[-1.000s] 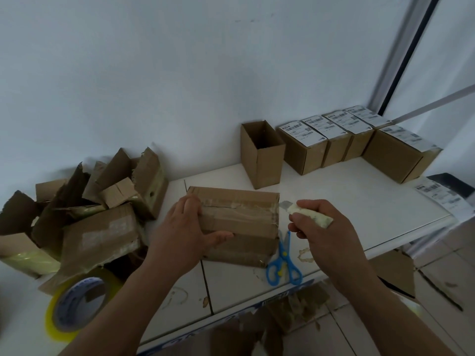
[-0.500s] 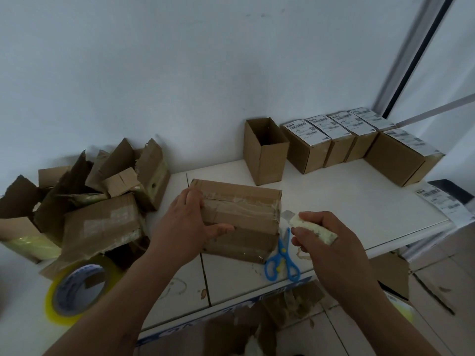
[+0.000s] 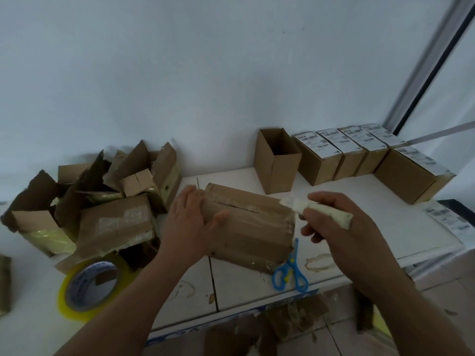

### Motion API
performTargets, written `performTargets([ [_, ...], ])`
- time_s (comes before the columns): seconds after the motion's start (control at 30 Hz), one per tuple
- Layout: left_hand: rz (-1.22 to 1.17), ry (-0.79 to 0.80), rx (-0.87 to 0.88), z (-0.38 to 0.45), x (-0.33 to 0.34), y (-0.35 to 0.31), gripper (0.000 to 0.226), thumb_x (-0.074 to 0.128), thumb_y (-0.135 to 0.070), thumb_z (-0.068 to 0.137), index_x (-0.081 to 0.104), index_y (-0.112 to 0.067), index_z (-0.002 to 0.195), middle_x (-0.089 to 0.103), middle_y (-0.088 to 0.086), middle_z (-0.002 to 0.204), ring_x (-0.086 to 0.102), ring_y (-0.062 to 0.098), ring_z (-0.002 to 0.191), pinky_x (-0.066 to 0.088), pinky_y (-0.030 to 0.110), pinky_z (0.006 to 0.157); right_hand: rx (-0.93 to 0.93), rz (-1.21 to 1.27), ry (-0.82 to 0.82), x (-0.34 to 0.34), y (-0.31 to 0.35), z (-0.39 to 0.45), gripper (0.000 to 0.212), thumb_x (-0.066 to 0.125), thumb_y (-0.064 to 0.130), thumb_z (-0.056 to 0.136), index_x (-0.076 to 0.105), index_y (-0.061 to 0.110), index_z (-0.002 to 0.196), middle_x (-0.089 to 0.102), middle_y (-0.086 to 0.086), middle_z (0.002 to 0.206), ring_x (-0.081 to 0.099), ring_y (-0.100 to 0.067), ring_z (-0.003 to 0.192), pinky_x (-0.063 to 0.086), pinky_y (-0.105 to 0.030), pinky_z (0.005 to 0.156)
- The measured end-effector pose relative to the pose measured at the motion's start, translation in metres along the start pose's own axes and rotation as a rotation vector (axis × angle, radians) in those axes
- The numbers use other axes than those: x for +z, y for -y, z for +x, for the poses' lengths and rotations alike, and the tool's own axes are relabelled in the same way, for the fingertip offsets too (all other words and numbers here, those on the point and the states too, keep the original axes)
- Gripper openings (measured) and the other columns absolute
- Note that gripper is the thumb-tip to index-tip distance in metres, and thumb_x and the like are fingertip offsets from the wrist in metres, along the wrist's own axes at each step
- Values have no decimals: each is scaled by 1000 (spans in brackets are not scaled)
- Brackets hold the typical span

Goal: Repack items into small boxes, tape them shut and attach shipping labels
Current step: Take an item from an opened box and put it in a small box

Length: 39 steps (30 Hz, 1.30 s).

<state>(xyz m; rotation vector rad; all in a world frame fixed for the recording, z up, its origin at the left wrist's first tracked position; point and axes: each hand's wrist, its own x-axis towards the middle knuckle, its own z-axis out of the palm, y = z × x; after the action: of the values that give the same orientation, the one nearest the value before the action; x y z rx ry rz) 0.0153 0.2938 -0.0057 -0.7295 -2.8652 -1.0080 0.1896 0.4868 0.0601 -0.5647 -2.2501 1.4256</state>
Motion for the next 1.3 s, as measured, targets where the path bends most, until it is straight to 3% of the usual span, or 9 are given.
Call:
performTargets([
  [0.13,-275,101,-296,2,4,4,88,65,-61,80,30,-17,147,39,6,148,48,26,127,46,48,103,-108,-222,192,33,13,43,8,61,38,91,65,35,97,66,13,82,62,-1,77,50,-18,68],
  [0.33,-234,170,-206,1,4,8,68,52,-70,81,50,-18,125,59,-1,108,58,13,91,51,30,75,-291,-416,446,89,22,87,35,51,41,93,70,17,111,60,22,102,52,14,91,34,-7,86],
  [0.47,-250,204,-228,1,0,9,64,52,-69,83,47,-19,123,59,-3,102,58,11,87,52,29,73,-372,-440,416,100,20,96,11,53,36,99,64,36,99,57,27,86,56,11,82,38,-2,75],
  [0.6,-249,206,-237,-1,0,7,60,53,-68,84,48,-19,118,59,-4,97,56,8,82,44,23,60,-392,-419,442,101,23,97,17,56,33,98,70,29,105,62,21,91,59,8,86,40,-6,76],
  [0.7,-249,203,-250,0,1,6,59,53,-68,85,49,-18,117,59,-3,97,56,9,83,42,23,60,-435,-442,477,100,24,97,14,60,28,97,72,29,103,60,25,87,56,16,82,39,-4,73],
  [0.8,-225,203,-260,1,2,5,59,51,-69,85,49,-18,115,58,-3,94,55,8,81,41,23,59,-361,-401,456,96,19,98,8,62,36,93,70,37,94,66,22,83,61,6,80,44,-9,70],
  [0.93,-223,219,-284,3,2,3,57,51,-66,88,48,-16,115,57,-1,96,56,11,82,43,25,59,-322,-484,440,83,10,97,16,60,38,94,72,28,96,69,13,86,63,-3,79,50,-24,73],
  [1.07,-241,222,-297,4,1,2,60,51,-69,86,48,-16,114,56,-1,96,54,9,82,41,24,58,-206,-565,447,55,-3,88,14,60,35,94,71,30,89,65,11,79,59,-6,76,42,-21,65],
  [1.3,-272,199,-293,5,0,2,66,51,-71,84,49,-15,120,58,1,104,58,17,91,54,38,81,-170,-562,376,4,-10,67,20,62,34,93,73,22,82,66,4,73,60,-8,71,44,-21,63],
])
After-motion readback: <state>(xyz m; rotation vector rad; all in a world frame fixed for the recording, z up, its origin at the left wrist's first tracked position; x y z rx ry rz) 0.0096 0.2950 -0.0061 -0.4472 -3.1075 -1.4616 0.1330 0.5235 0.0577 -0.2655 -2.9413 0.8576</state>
